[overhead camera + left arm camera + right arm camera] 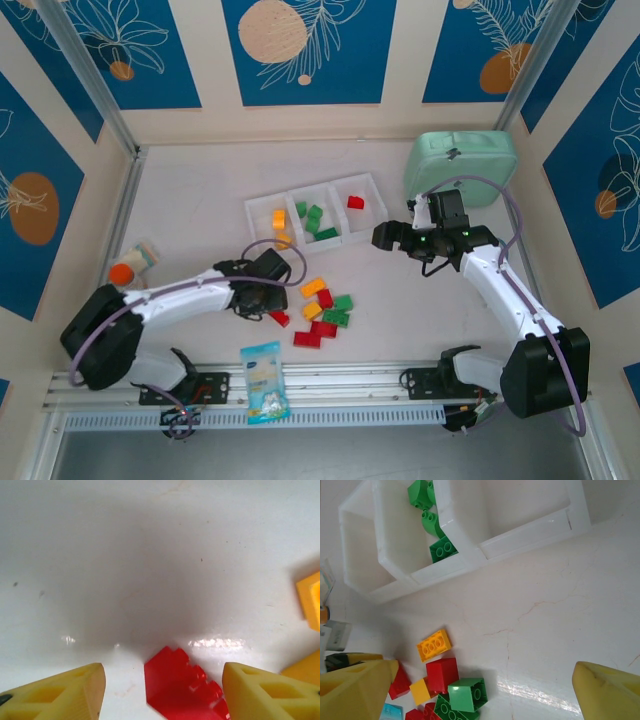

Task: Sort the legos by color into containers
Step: Move the lego to the bottom-center of the table, then pick up the lego from the middle-left of the table.

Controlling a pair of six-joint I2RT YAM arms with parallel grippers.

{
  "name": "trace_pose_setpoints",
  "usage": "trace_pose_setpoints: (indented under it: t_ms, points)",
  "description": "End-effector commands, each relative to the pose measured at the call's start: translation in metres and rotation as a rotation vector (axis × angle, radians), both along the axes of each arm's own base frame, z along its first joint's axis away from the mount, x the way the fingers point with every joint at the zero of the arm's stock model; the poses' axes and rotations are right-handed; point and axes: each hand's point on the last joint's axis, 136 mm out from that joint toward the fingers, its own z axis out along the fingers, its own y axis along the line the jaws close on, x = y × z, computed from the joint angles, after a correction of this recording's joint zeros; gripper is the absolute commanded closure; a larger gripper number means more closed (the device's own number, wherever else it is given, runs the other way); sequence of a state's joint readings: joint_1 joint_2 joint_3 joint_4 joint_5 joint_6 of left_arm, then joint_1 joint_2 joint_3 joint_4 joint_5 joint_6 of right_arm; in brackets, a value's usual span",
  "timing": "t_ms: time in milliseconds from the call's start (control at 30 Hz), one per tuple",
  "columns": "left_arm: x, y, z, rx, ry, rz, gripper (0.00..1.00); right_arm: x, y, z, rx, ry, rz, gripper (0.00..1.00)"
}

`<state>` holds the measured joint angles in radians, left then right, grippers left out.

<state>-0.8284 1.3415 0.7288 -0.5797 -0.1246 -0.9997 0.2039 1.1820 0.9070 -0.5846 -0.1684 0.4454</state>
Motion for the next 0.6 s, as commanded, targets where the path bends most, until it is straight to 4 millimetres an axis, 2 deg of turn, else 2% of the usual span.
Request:
trace_pose_setpoints:
  t_ms: [0, 200, 400, 567]
  points:
    - [-0.015, 0.002, -0.008, -0.083, 0.023, 0.134, 0.37, -0.001, 0.004, 0.007, 0.01, -0.016, 0.024, 0.06]
    - [-0.024, -0.013, -0.022, -0.123, 0.035, 0.181, 0.38, -0.001, 0.006, 0.007, 0.016, -0.014, 0.03, 0.06]
    - [-0.017, -0.039, -0.031, -0.174, 0.039, 0.175, 0.38, -0.002, 0.005, 0.007, 0.011, -0.017, 0.028, 0.06]
    - [-0.011, -0.045, -0.039, -0.155, 0.033, 0.155, 0.46, -0.002, 0.005, 0.008, 0.01, -0.021, 0.027, 0.06]
